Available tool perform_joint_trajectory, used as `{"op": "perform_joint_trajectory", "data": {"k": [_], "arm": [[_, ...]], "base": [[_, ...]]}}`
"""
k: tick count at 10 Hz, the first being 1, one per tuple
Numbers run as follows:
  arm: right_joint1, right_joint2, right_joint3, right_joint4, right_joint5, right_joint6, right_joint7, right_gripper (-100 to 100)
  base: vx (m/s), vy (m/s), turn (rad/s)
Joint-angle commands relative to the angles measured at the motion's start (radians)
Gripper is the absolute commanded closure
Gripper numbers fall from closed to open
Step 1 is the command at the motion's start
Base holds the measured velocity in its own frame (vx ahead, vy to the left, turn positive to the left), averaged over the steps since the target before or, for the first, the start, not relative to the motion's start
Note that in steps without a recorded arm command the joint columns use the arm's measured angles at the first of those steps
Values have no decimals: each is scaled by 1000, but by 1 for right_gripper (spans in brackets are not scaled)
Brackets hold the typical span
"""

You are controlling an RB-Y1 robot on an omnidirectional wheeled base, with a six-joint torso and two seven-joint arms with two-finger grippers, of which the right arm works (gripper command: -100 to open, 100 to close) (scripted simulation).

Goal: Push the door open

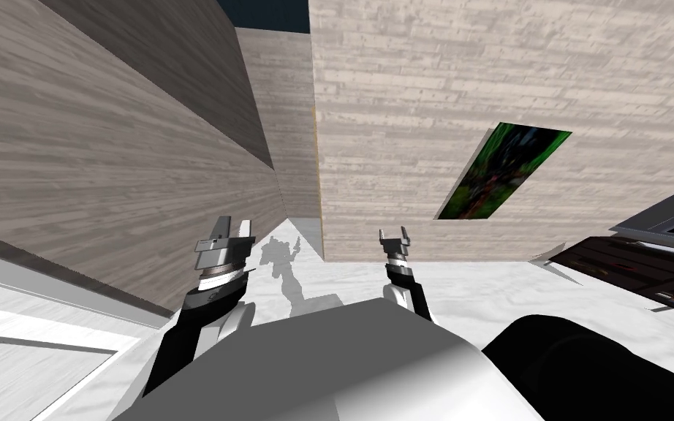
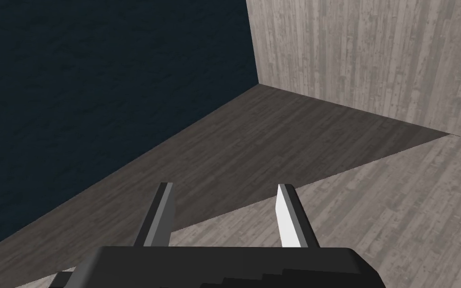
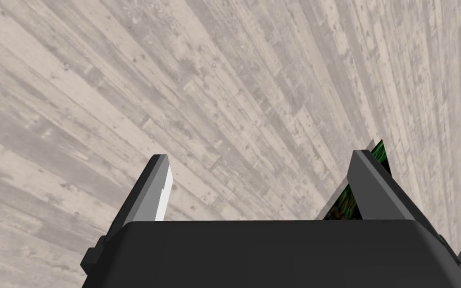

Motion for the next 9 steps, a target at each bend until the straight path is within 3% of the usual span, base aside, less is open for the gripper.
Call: {"op": "perform_joint_trajectory", "data": {"k": [1, 9], "arm": [[2, -2, -3, 17, -37, -7, -21, -100], [7, -10, -15, 116, -207, -56, -117, -100]], "base": [[133, 130, -31], [122, 137, -31]]}}
